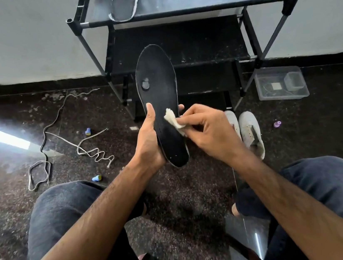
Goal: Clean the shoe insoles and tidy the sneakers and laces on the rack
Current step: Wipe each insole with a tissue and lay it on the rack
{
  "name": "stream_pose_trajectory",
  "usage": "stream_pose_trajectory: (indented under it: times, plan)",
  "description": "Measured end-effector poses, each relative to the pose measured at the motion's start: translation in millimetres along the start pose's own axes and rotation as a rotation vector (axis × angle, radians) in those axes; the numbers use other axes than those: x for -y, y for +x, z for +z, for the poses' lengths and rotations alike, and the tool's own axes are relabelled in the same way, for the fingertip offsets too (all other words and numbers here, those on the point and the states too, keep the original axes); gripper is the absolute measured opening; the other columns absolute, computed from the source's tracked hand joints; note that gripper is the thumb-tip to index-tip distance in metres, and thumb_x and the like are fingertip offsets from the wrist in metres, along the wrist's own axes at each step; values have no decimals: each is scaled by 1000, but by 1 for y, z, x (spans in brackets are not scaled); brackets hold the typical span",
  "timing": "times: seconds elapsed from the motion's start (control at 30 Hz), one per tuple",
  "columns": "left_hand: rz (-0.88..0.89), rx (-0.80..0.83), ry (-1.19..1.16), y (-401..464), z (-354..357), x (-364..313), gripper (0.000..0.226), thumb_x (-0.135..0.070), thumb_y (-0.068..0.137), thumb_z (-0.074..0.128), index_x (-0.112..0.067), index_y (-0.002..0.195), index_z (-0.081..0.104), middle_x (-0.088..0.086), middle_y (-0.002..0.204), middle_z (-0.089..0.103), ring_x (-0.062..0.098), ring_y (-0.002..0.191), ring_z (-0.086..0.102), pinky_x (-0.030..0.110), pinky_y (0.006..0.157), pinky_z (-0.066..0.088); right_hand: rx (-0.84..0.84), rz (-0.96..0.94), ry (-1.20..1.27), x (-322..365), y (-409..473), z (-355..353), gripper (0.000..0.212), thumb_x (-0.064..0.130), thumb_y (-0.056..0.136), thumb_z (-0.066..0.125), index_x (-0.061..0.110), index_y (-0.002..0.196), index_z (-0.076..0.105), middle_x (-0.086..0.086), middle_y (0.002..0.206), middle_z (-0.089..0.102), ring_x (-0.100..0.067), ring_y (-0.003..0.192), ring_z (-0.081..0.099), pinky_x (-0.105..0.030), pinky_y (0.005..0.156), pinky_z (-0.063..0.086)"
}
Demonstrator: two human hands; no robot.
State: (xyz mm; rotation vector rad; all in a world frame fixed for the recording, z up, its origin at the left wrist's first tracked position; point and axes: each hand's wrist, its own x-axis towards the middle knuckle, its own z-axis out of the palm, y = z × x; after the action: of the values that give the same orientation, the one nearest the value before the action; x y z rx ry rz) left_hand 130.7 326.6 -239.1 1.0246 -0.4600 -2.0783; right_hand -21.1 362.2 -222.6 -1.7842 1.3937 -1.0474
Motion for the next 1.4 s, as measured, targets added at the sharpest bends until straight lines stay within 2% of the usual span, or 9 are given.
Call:
stream_pose_trajectory:
  times: [0.13, 0.3, 0.47, 0.57, 0.77, 0.93, 1.07, 1.17, 1.4]
  plan:
    - [93, -80, -3, 5, -12, -4, 81, -68, 102, 27, -2, 131, 63, 9, 113, 70, 18, 95, 66, 34, 86, 59, 241, -157, -89, 4, -10, 17, 19, 4, 94, 68, 4, 111, 78, -3, 99, 64, -11, 88, 64, -23, 78, 54]
    - [164, -94, 47, 4, -15, -10, 78, -68, 100, 35, -5, 137, 62, 5, 126, 69, 15, 101, 63, 38, 88, 52, 674, -7, 47, 15, -17, 5, 21, -3, 84, 72, 8, 99, 81, -3, 96, 71, -6, 85, 65, -15, 73, 50]
    - [121, -55, 30, 2, -7, -6, 70, -55, 101, 45, 1, 141, 55, 10, 117, 70, 23, 101, 65, 40, 87, 57, 264, 123, 398, 5, 6, -24, 20, -3, 83, 68, 15, 89, 77, 0, 89, 71, -12, 85, 66, -26, 80, 51]
    - [112, -21, 51, 0, -6, -2, 65, -53, 105, 38, -1, 135, 61, 18, 121, 71, 29, 106, 70, 47, 97, 55, -149, 112, 89, 2, 8, -11, 21, 2, 89, 72, 12, 107, 77, 2, 97, 70, -7, 94, 67, -27, 86, 54]
    - [49, 46, 13, 0, -4, -2, 79, -64, 104, 24, -4, 147, 51, 20, 148, 55, 27, 138, 54, 37, 112, 48, 41, -223, -391, -1, -5, 29, 28, 1, 95, 58, 1, 121, 70, -10, 98, 57, -24, 89, 57, -31, 81, 52]
    - [205, 3, -31, 4, -13, -10, 72, -54, 108, 21, 1, 143, 52, 15, 142, 61, 27, 127, 62, 46, 103, 53, 571, 159, -393, -20, -11, 2, 14, 12, 88, 71, 16, 99, 80, 4, 100, 65, -14, 92, 64, -38, 87, 56]
    - [232, -109, 94, 1, -8, -11, 65, -50, 107, 34, 3, 125, 67, 13, 103, 73, 20, 88, 68, 37, 82, 57, 193, 130, -444, -23, -6, -14, 14, 11, 89, 73, 15, 100, 81, 6, 89, 62, -11, 81, 62, -33, 77, 57]
    - [236, -107, 99, -1, -6, -9, 57, -47, 106, 38, -3, 116, 71, 12, 108, 73, 20, 91, 67, 42, 86, 56, -174, 32, -323, -6, 4, -22, 18, 6, 90, 72, 10, 107, 78, 1, 91, 62, -10, 79, 60, -23, 70, 52]
    - [107, -62, -60, 1, -6, -6, 73, -67, 100, 36, -3, 114, 68, 12, 111, 69, 26, 111, 65, 42, 96, 58, 167, -194, -398, 3, -8, 18, 30, -2, 96, 58, 3, 123, 69, -9, 101, 57, -24, 92, 59, -29, 84, 53]
